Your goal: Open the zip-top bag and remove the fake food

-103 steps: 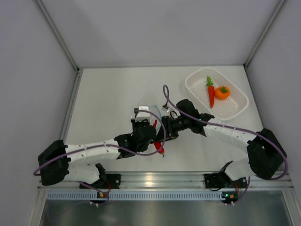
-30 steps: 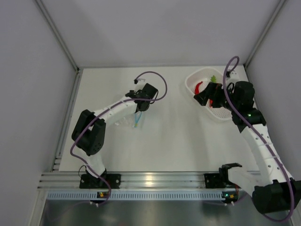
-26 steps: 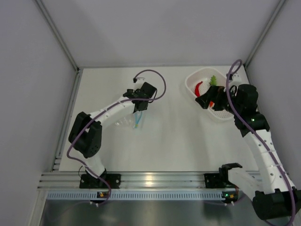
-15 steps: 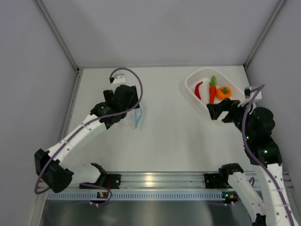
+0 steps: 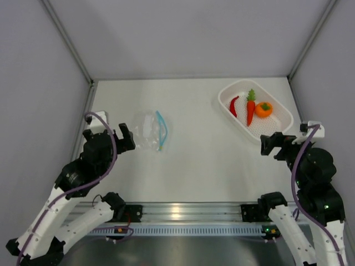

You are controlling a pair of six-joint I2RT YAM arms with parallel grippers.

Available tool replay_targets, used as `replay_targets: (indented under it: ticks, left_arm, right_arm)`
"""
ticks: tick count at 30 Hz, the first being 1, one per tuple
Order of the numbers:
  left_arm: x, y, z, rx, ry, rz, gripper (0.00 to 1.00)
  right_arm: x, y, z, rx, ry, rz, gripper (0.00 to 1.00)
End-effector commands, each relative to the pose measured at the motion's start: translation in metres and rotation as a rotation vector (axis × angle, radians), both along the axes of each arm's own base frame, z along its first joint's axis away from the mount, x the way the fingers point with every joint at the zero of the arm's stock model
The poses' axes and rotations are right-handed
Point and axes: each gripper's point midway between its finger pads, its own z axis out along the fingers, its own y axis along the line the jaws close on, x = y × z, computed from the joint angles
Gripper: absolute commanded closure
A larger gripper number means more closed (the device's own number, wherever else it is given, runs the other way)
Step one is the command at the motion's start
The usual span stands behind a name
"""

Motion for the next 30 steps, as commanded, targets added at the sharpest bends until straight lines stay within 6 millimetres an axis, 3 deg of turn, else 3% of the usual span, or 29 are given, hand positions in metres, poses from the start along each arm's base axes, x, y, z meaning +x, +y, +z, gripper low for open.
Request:
replay_targets:
  ticks: [1,5,10,19,24,30]
  left_arm:
    - [-0.019,0.028,0.002,0.113,-0.013,0.007,0.01]
    - [-0.027,0.054,0.008,0.172,-0.063,0.09,0.01]
    - [-0.028,0.054,0.009,0.105,-0.117,0.102,0.01]
    - [-0.024,0.051,0.003,0.078,-0.122,0.115,0.01]
    - [-0.021,0.053,0.005,0.082,-0.128,0.124,0.01]
    - [-0.013,0.049,0.003,0.074,-0.12,0.101,0.01]
  right_arm:
    - [-0.016,-0.021,0.013,-0.085,-0.047,-0.069,0.01]
    - [-0.015,-0.026,0.004,-0.129,0.001,-0.088,0.01]
    - [-0.004,-0.023,-0.011,-0.143,0.058,-0.086,0.01]
    - [0.016,-0.013,-0.005,-0.099,0.025,-0.08,0.01]
    - [0.026,0.002,-0.01,-0.082,0.051,-0.022,0.0]
    - [0.029,0.0,-0.017,-0.103,0.073,-0.029,0.0]
